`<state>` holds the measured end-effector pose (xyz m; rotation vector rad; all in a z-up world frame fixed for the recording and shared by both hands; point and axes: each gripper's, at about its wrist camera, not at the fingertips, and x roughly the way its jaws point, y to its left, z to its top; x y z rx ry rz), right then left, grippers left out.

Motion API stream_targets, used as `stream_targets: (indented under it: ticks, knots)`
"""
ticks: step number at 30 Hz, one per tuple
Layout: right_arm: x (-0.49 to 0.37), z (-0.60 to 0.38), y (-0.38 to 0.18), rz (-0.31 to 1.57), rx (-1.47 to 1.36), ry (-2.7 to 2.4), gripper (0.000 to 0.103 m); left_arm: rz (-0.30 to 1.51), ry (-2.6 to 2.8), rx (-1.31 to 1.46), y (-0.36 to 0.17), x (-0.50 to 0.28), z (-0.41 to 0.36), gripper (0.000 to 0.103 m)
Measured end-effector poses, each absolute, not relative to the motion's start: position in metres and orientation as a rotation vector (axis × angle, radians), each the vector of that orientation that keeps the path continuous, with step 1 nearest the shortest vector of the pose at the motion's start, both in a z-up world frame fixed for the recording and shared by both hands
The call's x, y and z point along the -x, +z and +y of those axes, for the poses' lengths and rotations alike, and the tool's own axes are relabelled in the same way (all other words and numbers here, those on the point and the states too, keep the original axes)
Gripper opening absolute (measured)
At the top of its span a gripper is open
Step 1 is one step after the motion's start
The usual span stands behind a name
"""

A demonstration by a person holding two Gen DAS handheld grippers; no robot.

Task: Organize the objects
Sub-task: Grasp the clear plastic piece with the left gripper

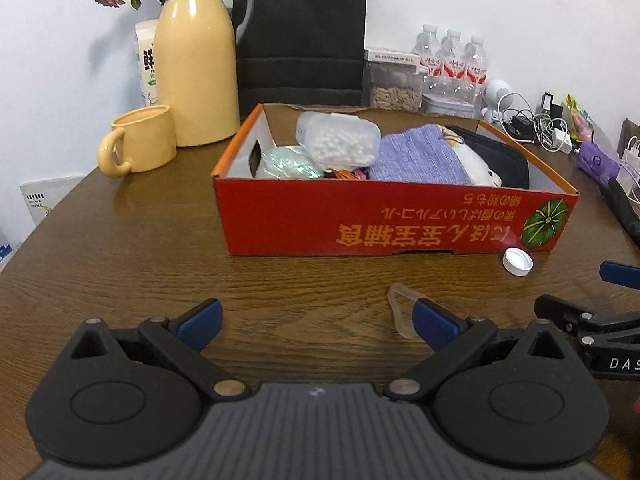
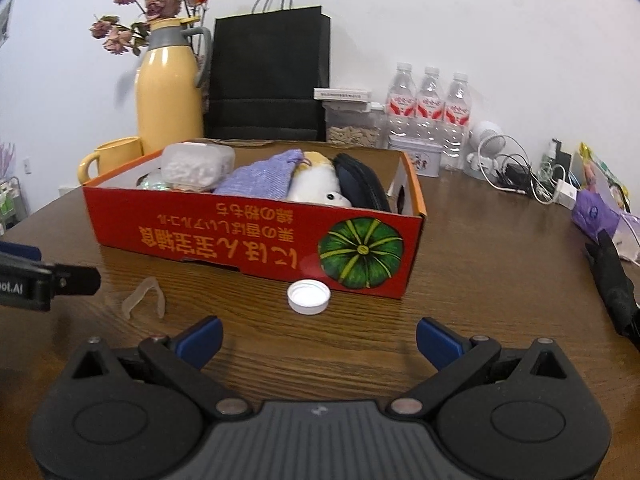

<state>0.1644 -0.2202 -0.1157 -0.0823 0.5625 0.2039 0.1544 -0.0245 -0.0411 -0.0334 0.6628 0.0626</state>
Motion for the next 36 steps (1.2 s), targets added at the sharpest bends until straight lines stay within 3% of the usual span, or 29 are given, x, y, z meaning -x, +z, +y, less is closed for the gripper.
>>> stream_targets:
  ticks: [24,26,29,31,33,36]
  knots:
    - [-0.170,-0.233,-0.119,0.587,0.032,0.076,0.103,0.751,0.131,0.040,-0.063,-0.200,-0.075,0.102]
    - [-0.170,-0.232,-0.119,0.585,0.031,0.076,0.103,0.737,0.123,0.036,-0.063,-0.198,-0.077,0.093]
    - [-0.170,-0.232,-0.120,0.586,0.030,0.079,0.103,0.707,0.116,0.033,-0.059,-0.192,-0.078,0.058]
    - [-0.170,-0.232,-0.120,0.588,0.031,0.079,0.103,0.692,0.111,0.041,-0.058,-0.189,-0.077,0.025]
    - [-0.170,-0.232,-0.119,0.588,0.031,0.078,0.103,0.688,0.078,0.063,-0.057,-0.188,-0.075,0.011]
    - [-0.171,-0.231,-0.120,0.591,0.033,0.079,0.103,0.685,0.061,0.074,-0.056,-0.186,-0.073,0.007]
